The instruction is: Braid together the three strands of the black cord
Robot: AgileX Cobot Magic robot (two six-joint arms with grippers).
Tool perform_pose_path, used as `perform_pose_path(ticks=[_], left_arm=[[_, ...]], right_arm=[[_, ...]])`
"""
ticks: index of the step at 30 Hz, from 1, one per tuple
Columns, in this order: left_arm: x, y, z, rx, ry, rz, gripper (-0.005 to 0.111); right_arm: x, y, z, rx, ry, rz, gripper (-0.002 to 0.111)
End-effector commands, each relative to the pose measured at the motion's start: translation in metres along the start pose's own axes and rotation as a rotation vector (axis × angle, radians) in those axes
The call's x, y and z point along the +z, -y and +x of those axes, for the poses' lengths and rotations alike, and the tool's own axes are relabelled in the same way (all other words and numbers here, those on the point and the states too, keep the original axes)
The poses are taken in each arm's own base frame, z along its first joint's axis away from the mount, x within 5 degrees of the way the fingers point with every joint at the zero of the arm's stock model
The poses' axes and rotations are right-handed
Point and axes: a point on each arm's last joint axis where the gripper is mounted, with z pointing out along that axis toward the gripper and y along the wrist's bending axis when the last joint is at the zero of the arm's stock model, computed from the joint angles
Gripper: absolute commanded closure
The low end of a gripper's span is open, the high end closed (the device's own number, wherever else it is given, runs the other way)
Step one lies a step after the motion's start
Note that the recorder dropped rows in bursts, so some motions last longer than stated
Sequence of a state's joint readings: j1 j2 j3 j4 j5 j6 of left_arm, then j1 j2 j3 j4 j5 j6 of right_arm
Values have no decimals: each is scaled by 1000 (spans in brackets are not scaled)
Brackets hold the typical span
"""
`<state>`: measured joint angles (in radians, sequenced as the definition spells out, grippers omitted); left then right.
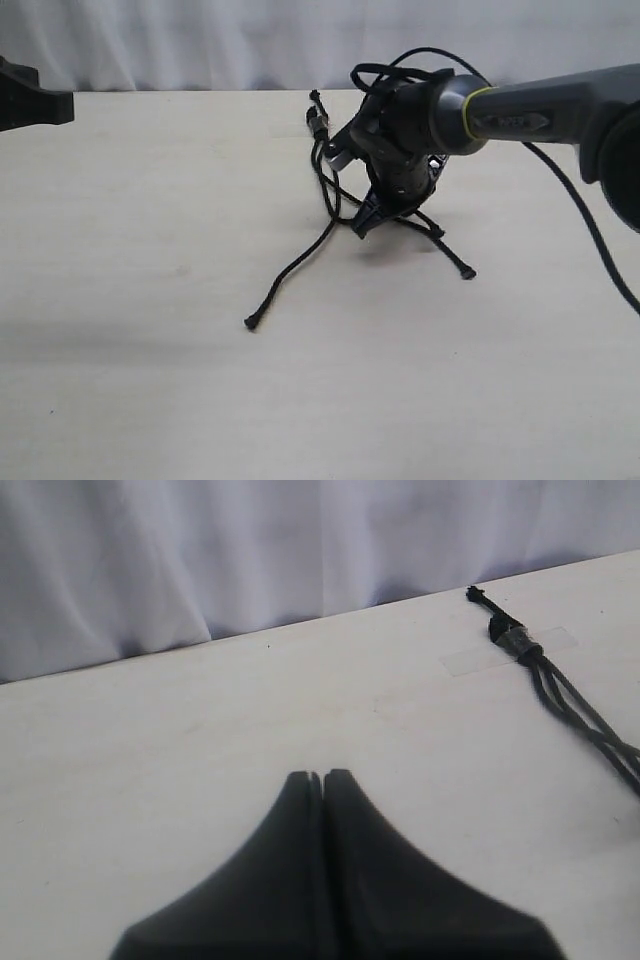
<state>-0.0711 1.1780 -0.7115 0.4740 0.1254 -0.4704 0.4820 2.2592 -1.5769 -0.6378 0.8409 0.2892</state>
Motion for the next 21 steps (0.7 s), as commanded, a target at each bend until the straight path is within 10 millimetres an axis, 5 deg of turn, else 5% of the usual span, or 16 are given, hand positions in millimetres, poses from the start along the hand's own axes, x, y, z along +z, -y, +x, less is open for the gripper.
perform_pose_path(ticks=[1,6,12,16,21], left_arm=[[-2,0,-1,-9,10,1,107],[-2,0,-1,-7,16,4,107],[-2,0,-1,-7,16,4,107],[-2,0,-1,-7,10,1,107],[-2,0,-1,-5,11,2,107]], right_arm=[[20,-4,6,-15,-45,-17,104],[17,-30,19,-96,-184,-233,104],[-38,-85,17,-323,-141,-629,104],[-66,-75,6,-314,-6,-576,104],[-64,-46,4,-209,7,-524,104]])
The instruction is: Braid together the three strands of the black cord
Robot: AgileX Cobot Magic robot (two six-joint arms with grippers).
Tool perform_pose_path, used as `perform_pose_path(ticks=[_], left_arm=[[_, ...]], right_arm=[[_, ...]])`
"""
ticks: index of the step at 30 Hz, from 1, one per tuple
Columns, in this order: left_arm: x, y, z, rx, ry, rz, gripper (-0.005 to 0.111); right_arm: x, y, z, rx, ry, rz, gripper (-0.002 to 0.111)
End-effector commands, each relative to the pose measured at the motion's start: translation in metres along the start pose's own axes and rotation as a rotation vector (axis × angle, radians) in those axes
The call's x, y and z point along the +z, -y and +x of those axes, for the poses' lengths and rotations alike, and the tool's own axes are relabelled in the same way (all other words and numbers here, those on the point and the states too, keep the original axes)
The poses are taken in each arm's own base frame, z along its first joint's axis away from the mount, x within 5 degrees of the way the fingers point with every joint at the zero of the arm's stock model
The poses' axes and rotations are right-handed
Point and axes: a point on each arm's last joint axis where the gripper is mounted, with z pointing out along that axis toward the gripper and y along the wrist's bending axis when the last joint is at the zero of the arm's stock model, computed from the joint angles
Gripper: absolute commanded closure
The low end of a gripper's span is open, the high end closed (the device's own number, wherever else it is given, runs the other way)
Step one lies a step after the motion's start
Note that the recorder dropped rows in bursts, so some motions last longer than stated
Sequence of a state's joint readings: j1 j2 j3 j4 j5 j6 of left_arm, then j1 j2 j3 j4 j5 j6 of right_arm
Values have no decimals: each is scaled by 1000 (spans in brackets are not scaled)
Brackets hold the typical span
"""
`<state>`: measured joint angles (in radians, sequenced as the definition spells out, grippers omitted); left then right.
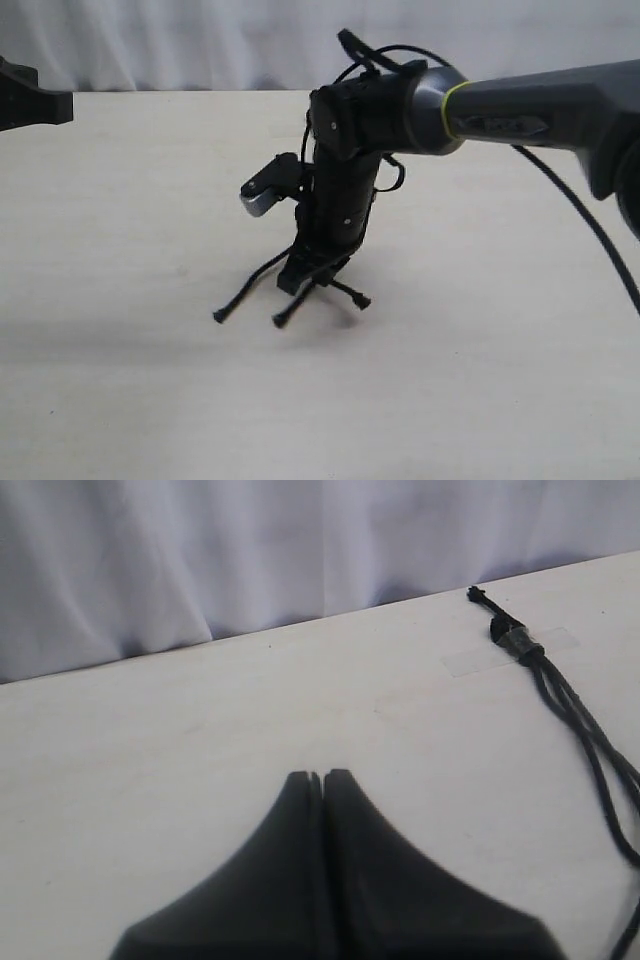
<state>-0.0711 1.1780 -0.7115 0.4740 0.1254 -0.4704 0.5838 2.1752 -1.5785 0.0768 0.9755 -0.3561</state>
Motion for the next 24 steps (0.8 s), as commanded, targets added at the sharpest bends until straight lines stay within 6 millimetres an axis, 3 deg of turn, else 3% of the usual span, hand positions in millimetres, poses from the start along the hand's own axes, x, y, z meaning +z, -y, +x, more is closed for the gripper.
perform_pose_path(ticks=[1,7,16,19,24], left_arm=[[-2,0,-1,-5,11,2,107],[-2,0,-1,-5,10,1,107],[-2,0,-1,-5,10,1,107],[-2,0,-1,-5,10,1,107],[-2,0,-1,-5,10,1,107]], right_arm=[[-11,23,8,66,21,38,104],[-4,44,21,115,16,51,104],[9,55,36,216,-16,163,101],[8,57,36,244,-19,190,88],[7,57,36,322,-13,191,53]])
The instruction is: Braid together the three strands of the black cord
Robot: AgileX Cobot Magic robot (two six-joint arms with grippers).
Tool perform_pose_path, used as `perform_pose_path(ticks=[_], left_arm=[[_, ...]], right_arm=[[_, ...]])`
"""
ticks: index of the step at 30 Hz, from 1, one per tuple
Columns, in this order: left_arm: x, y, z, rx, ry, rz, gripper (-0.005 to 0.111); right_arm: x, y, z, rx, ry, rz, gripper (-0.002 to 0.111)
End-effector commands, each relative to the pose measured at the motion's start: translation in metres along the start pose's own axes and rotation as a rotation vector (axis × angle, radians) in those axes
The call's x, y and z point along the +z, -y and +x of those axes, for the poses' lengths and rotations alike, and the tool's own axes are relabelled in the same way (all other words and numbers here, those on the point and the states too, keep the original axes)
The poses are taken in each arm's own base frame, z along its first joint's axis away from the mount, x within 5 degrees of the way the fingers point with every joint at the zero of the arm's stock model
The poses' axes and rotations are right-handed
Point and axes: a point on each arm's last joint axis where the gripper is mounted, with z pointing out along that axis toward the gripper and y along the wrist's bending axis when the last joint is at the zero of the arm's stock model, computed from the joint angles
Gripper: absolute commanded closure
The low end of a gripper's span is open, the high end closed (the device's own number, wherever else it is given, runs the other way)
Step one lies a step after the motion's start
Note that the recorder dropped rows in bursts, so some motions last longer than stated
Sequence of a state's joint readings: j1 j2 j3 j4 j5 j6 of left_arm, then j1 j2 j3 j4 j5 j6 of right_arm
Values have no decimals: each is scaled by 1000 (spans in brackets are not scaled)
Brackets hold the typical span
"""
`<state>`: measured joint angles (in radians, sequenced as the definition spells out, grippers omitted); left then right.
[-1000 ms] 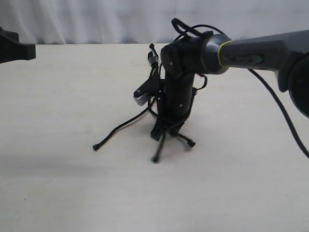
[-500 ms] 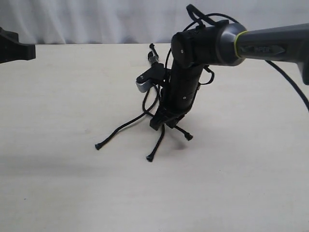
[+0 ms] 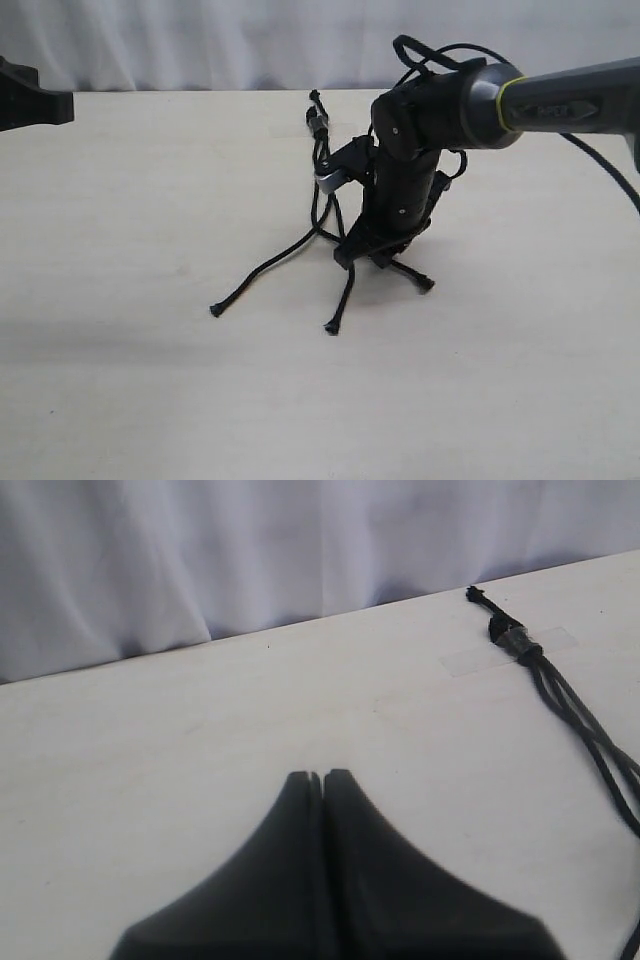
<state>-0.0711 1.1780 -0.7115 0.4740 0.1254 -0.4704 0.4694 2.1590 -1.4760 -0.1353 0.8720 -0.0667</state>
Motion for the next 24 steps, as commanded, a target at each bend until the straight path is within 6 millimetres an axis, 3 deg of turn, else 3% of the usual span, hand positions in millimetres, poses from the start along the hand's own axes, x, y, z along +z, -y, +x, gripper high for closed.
perform_pose_path(ticks=[1,4,7,15,17,21,24], left_arm=[[-2,0,-1,-5,10,1,107],[-2,0,-1,-5,10,1,107],[-2,0,-1,-5,10,1,107],[-2,0,-1,-32,8,4,107],[-2,0,-1,-28,8,3,107],[-2,0,-1,-28,8,3,107],[-2,0,-1,-28,8,3,107]], right_arm=[[-7,2,1,54,13,13,46],[-30,6,1,62,52,20,37],[-67,9,3,79,133,30,43],[-190,17,34,163,448,50,93],[-210,16,47,195,551,48,104],[-232,10,86,223,753,39,104],[-234,3,121,213,882,36,104]])
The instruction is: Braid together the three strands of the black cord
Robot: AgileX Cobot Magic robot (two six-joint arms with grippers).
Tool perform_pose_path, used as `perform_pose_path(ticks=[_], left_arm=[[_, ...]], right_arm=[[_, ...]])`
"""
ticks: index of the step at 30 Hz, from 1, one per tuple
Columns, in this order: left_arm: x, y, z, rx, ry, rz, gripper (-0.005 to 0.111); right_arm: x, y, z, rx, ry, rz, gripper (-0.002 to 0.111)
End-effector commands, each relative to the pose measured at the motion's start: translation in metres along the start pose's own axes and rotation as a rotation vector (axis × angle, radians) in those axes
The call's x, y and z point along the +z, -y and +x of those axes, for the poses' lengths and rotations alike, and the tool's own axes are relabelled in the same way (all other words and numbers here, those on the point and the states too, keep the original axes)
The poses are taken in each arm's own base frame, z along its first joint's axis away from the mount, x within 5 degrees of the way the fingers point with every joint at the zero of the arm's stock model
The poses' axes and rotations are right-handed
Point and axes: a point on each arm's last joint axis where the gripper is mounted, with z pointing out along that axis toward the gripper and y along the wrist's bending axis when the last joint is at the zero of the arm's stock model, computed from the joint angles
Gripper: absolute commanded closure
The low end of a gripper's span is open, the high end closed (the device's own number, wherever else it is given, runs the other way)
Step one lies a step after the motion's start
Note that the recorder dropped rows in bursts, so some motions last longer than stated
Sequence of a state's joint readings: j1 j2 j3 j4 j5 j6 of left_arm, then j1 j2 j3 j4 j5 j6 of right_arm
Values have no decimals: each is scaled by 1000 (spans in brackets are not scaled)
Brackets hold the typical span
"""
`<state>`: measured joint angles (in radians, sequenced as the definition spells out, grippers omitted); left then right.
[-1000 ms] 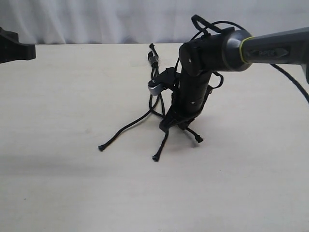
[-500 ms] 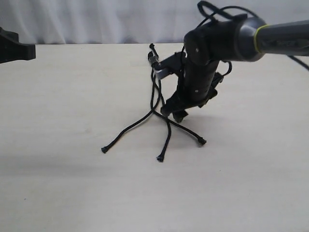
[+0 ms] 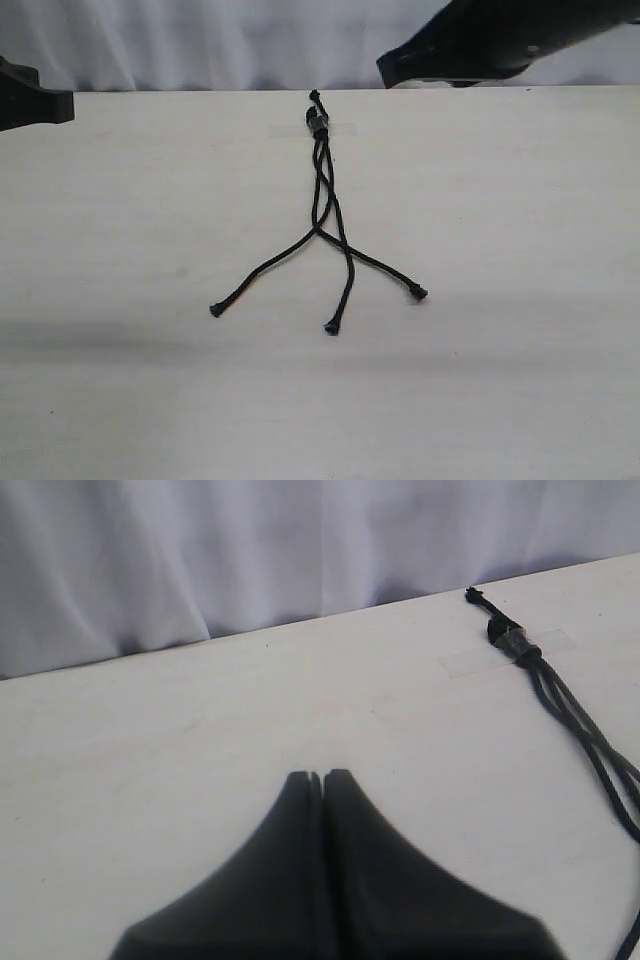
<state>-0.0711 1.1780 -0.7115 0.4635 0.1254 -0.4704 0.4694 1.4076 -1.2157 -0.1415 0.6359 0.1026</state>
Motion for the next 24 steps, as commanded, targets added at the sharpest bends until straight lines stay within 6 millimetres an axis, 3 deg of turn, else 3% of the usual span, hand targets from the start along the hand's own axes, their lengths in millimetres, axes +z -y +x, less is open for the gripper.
perform_pose_path(ticks=[1,8,9,13,17,21,24], left_arm=[[-2,0,-1,-17,9,2,107],[-2,0,-1,-17,9,2,107],[-2,0,-1,-17,9,2,107],[-2,0,-1,-17,9,2,107],[-2,0,-1,-17,9,3,107],[-2,0,-1,-17,9,3,107],[-2,0,-1,-17,9,3,107]], right_arm=[[-34,1,31,17,183,-20,104],[-63,-1,107,12,362,-51,104],[-62,-2,134,10,373,-59,104],[-58,-5,192,7,419,-79,104],[-56,-6,222,24,400,-83,104],[-54,-5,252,178,403,-102,104],[-58,-5,259,160,480,-99,104]])
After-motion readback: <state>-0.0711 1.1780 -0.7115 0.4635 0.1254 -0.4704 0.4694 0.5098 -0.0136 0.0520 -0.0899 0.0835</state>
